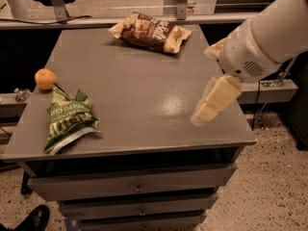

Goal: Pick green jalapeno chip bag

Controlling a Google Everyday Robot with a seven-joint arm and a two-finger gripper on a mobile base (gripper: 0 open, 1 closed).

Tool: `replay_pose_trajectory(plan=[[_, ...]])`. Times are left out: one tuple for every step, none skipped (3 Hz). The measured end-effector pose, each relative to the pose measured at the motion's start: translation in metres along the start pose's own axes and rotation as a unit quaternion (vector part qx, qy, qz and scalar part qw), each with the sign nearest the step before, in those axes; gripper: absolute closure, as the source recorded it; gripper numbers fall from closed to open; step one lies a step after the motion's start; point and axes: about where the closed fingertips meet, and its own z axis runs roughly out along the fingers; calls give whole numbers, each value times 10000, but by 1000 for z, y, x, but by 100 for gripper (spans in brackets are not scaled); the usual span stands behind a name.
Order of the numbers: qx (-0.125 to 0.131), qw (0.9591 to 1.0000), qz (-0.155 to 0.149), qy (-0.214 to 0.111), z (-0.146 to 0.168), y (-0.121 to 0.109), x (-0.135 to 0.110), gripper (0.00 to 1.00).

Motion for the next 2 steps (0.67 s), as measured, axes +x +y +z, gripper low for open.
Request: replay_pose_trajectory(plan=[[-300, 9955, 226, -865, 48, 8, -42, 0], [-621, 9828, 469, -1675, 88, 23, -86, 0]])
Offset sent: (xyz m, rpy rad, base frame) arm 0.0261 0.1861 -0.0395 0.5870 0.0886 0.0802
